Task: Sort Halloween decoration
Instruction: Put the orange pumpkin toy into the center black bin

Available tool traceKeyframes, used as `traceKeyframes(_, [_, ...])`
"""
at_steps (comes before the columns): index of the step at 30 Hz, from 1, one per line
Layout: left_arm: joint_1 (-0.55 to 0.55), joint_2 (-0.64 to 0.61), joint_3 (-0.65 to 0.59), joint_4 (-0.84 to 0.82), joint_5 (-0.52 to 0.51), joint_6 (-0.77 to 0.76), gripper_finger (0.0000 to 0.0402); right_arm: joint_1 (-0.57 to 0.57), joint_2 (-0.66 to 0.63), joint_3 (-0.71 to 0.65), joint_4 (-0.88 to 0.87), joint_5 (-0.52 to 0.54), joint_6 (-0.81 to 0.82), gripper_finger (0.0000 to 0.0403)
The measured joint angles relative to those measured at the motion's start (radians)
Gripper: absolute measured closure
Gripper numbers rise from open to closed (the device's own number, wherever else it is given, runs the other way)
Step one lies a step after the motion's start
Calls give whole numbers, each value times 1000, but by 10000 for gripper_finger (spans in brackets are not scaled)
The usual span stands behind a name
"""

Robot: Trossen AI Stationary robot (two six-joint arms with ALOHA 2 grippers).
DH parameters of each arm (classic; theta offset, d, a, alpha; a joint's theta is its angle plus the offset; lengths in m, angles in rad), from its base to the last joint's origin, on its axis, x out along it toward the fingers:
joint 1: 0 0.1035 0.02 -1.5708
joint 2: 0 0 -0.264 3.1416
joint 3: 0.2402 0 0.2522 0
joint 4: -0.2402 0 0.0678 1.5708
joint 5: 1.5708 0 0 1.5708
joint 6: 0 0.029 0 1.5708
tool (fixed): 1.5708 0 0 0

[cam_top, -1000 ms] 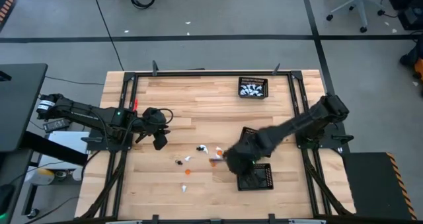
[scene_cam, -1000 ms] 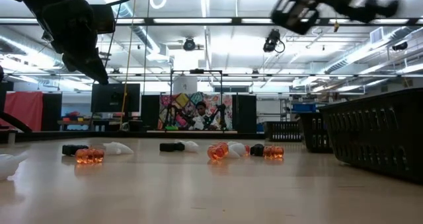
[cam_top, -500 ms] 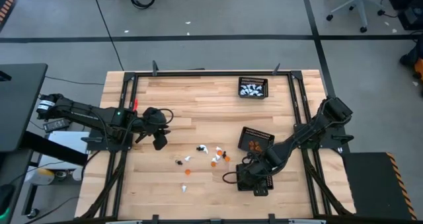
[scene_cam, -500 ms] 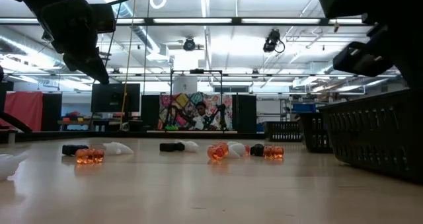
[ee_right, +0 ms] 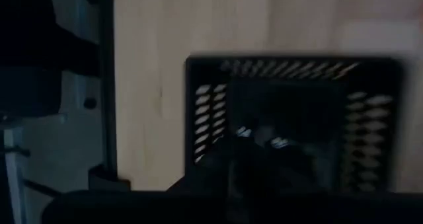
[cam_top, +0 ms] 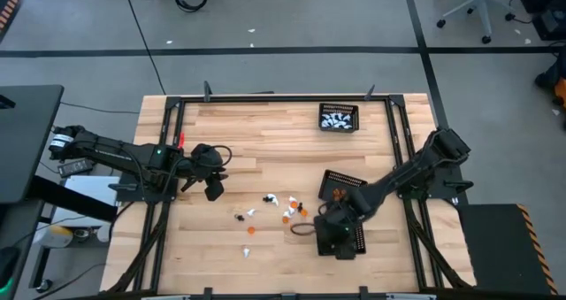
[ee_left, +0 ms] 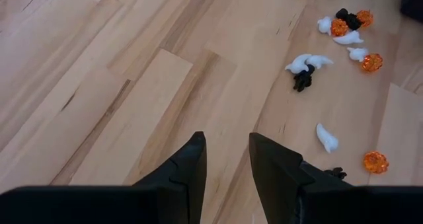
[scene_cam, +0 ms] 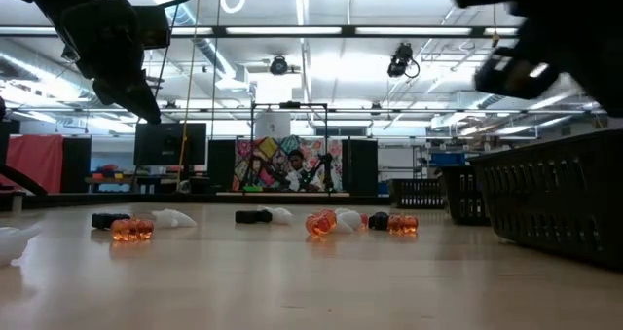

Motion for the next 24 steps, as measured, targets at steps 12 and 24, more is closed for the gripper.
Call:
traceKeyframes(12, [0,0,0,0,0,0,278,-214,2,63,34,82,-216,335])
traceKeyframes(24, [0,0,0,16,0,18,278,-278,2,63,93,187,-328,201])
